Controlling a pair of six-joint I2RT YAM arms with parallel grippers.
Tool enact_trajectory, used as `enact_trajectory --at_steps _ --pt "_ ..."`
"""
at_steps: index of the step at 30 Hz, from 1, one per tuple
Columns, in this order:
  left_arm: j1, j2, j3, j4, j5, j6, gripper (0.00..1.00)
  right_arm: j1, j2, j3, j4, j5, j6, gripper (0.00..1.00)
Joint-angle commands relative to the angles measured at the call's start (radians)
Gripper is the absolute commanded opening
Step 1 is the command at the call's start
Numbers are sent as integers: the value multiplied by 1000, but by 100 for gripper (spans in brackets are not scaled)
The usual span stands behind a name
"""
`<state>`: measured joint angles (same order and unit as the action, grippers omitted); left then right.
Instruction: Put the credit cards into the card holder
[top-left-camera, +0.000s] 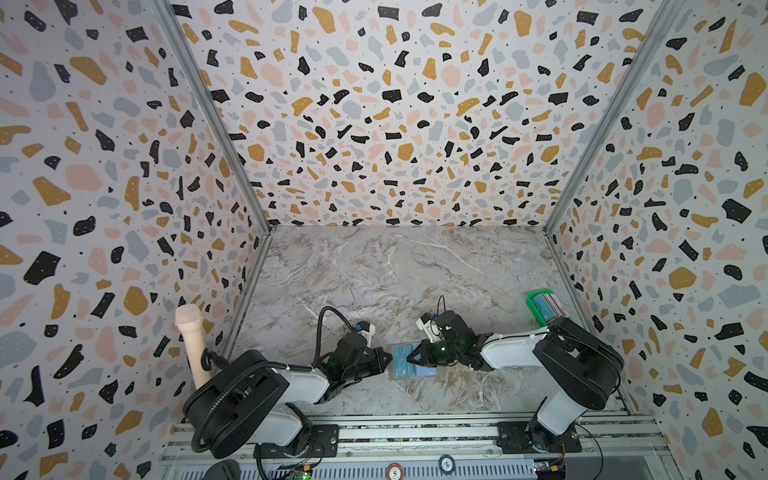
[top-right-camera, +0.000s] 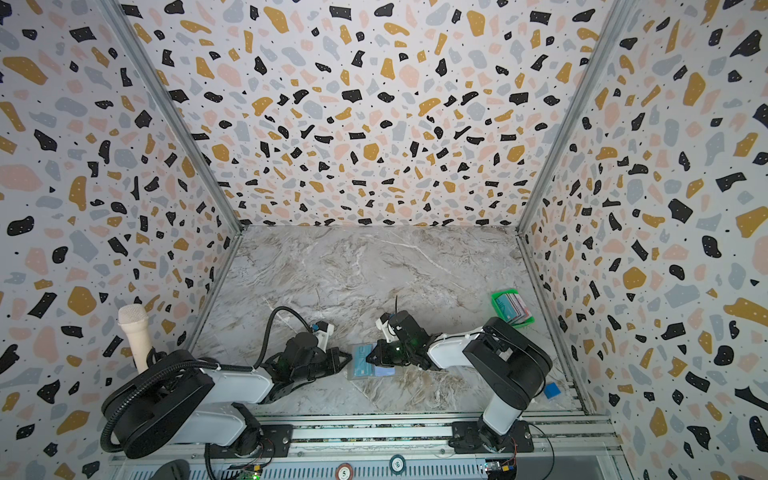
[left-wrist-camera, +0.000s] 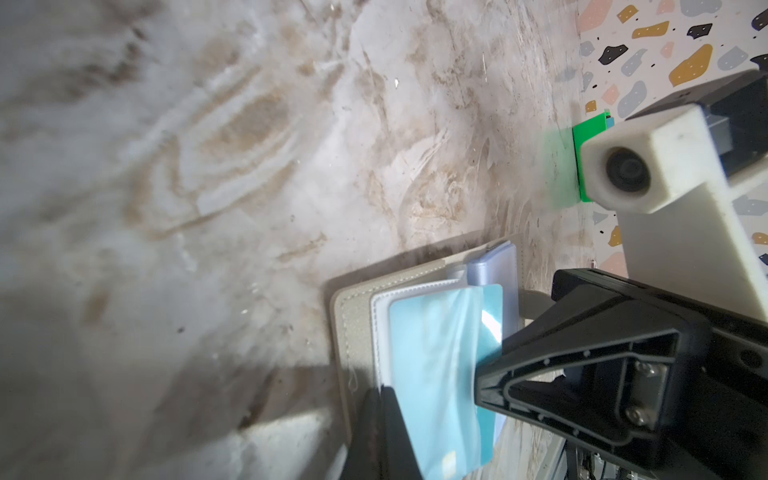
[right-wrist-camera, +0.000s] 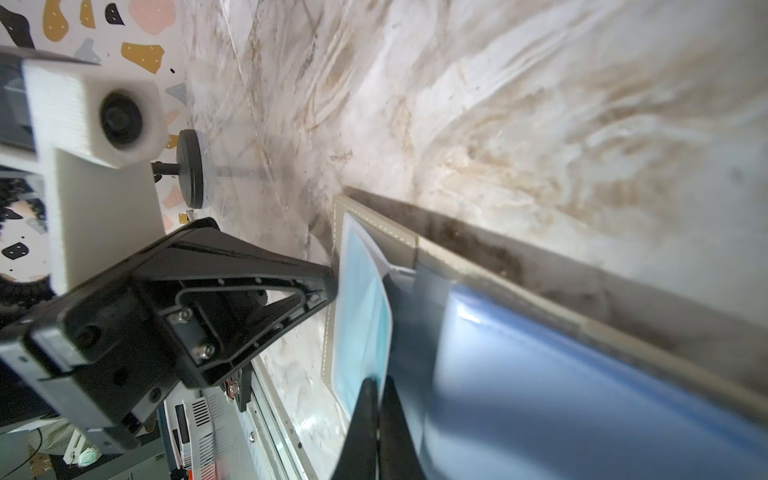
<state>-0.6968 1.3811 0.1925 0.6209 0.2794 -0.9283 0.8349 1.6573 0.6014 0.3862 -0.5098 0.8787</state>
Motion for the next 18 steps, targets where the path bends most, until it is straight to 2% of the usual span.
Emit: enact_trajectory --at_steps 1,2,4,7,9,10,13,15,18 --pt "-6 -2 4 -29 21 14 0 27 -37 27 -150 103 -64 19" --pt "-6 -1 5 -29 20 14 0 38 -60 49 -200 135 -93 30" --pt "-5 -1 5 -28 20 16 0 58 -101 89 -288 203 -137 43" --pt "-6 1 7 -24 23 19 0 64 -141 121 -362 250 -162 50" --pt "-6 1 8 -24 23 20 0 64 -143 132 -385 276 -174 50" --pt "-5 0 8 -24 21 22 0 65 -132 147 -402 292 -190 45" --pt "-6 -1 7 -26 21 23 0 91 -76 228 -510 436 -263 18" --pt "-6 -2 8 -27 22 26 0 109 -42 271 -567 503 -297 13" --pt "-5 -2 15 -39 20 34 0 116 -22 291 -580 524 -322 9"
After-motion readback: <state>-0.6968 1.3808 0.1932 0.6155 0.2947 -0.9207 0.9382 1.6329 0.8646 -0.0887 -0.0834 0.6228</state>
